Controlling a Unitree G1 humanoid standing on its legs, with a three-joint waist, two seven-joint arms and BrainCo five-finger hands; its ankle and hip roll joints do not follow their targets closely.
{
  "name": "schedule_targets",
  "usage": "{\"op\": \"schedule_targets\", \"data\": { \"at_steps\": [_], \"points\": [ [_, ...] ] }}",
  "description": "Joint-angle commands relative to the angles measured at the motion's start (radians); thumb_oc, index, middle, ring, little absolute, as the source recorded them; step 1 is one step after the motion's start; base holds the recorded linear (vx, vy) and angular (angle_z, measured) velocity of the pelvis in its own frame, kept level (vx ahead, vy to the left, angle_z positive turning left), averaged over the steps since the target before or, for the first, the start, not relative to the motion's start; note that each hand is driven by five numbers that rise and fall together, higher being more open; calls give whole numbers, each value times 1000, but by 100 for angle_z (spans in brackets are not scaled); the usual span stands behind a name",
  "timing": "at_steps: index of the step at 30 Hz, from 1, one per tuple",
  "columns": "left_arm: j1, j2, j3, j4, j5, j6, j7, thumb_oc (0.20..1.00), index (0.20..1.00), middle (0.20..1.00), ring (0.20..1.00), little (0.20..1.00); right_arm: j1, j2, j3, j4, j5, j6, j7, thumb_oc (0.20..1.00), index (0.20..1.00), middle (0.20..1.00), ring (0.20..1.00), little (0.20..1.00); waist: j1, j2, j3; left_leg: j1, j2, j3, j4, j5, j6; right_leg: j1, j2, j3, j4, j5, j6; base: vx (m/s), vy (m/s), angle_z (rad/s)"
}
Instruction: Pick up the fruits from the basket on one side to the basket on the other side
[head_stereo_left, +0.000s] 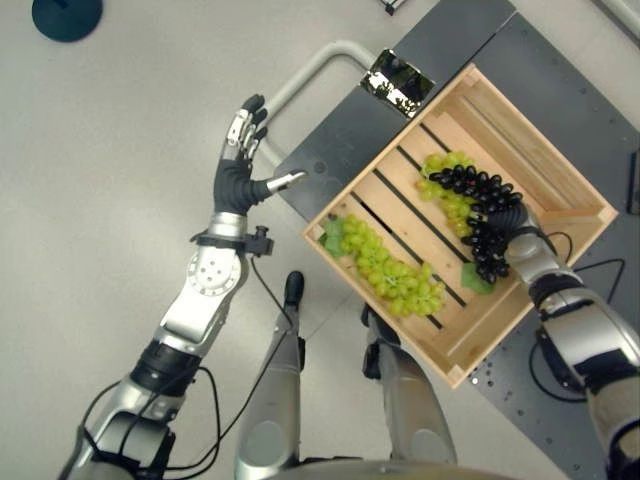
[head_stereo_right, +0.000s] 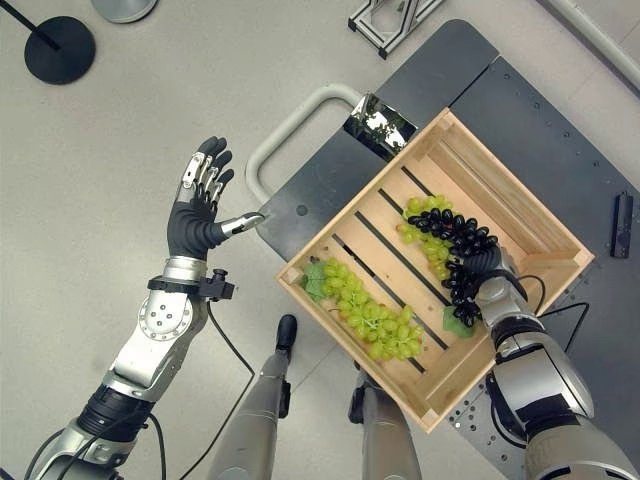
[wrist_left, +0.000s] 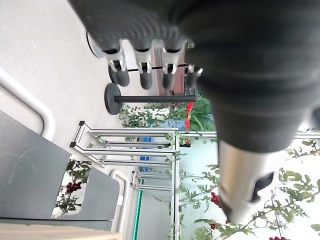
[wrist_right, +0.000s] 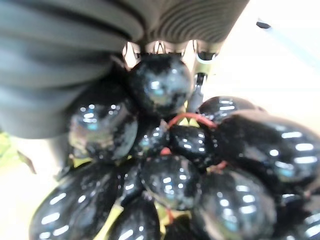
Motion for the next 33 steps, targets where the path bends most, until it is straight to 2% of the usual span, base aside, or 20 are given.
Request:
{"op": "schedule_targets", "data": {
  "at_steps": [1, 6, 7, 8, 9, 10, 11, 12, 14, 27, 33],
  "points": [
    [4, -11, 14, -83, 65, -33, 10, 1000, 1000, 1000, 1000, 1000, 11, -12, 62, -4, 3, 24, -27, 200, 200, 200, 200, 200, -8, 6, 10, 9, 1, 53, 8, -25, -18, 8, -52, 4, 111, -114, 115, 0, 0, 0],
    [30, -1, 34, -81, 87, -22, 18, 1000, 1000, 1000, 1000, 1000, 56, -23, 52, -207, -48, 16, -76, 200, 200, 200, 200, 200, -28, -17, 10, 39, 7, 60, 8, -32, -16, 31, -49, 10, 112, -115, 116, 7, 0, -2],
    [43, 4, 43, -79, 99, -18, 19, 1000, 1000, 1000, 1000, 1000, 96, -41, 23, -330, -77, 20, -100, 200, 200, 200, 200, 200, -36, -25, 10, 57, 10, 63, 6, -35, -16, 46, -48, 11, 112, -115, 117, 14, -3, -4],
    [45, 4, 41, -80, 99, -18, 18, 1000, 1000, 1000, 1000, 1000, 105, -42, 18, -340, -80, 26, -99, 200, 200, 200, 200, 200, -34, -25, 10, 60, 9, 63, 5, -35, -16, 48, -49, 10, 111, -115, 117, 20, 0, -4],
    [59, 7, 46, -76, 98, -17, 11, 1000, 1000, 1000, 1000, 1000, 162, -62, -33, -473, -111, 30, -116, 200, 200, 200, 200, 200, -43, -31, 10, 82, 12, 66, 1, -38, -15, 70, -49, 9, 110, -115, 119, 15, 2, -3],
    [59, 7, 44, -76, 98, -17, 11, 1000, 1000, 1000, 1000, 1000, 165, -62, -36, -476, -112, 32, -116, 200, 200, 200, 200, 200, -41, -31, 10, 83, 12, 66, 0, -38, -15, 71, -49, 9, 110, -115, 119, 28, 6, -9],
    [68, 9, 45, -68, 96, -16, 2, 1000, 1000, 1000, 1000, 1000, 214, -77, -81, -587, -136, 30, -128, 200, 200, 200, 200, 200, -50, -38, 8, 101, 14, 69, 1, -42, -13, 88, -49, 10, 111, -117, 120, 15, 5, -11],
    [68, 9, 45, -68, 96, -16, 2, 1000, 1000, 1000, 1000, 1000, 214, -77, -81, -587, -136, 30, -128, 200, 200, 200, 200, 200, -50, -38, 8, 101, 14, 69, 1, -42, -13, 88, -49, 10, 111, -117, 120, 28, 1, -10],
    [82, 13, 20, -64, 82, -12, -25, 1000, 1000, 1000, 1000, 1000, 289, -92, -153, -708, -169, 34, -137, 200, 200, 200, 200, 200, -52, -44, -12, 127, 14, 72, -2, -50, -10, 115, -52, 8, 106, -120, 121, 30, -2, -4],
    [149, 33, -11, -69, 43, 6, -120, 1000, 1000, 1000, 1000, 1000, 381, -99, -250, -936, -230, 8, -104, 200, 200, 200, 200, 200, -53, -73, -115, 210, 19, 93, -33, -62, 3, 193, -46, 18, 59, -105, 127, 15, -4, -4],
    [173, 24, -44, -59, -26, 23, -182, 1000, 1000, 1000, 1000, 1000, 398, -122, -274, -1042, -257, -17, -80, 200, 200, 200, 200, 200, -63, -86, -168, 244, 21, 102, -47, -67, 8, 219, -45, 25, 45, -105, 130, 41, -4, -3]
  ]
}}
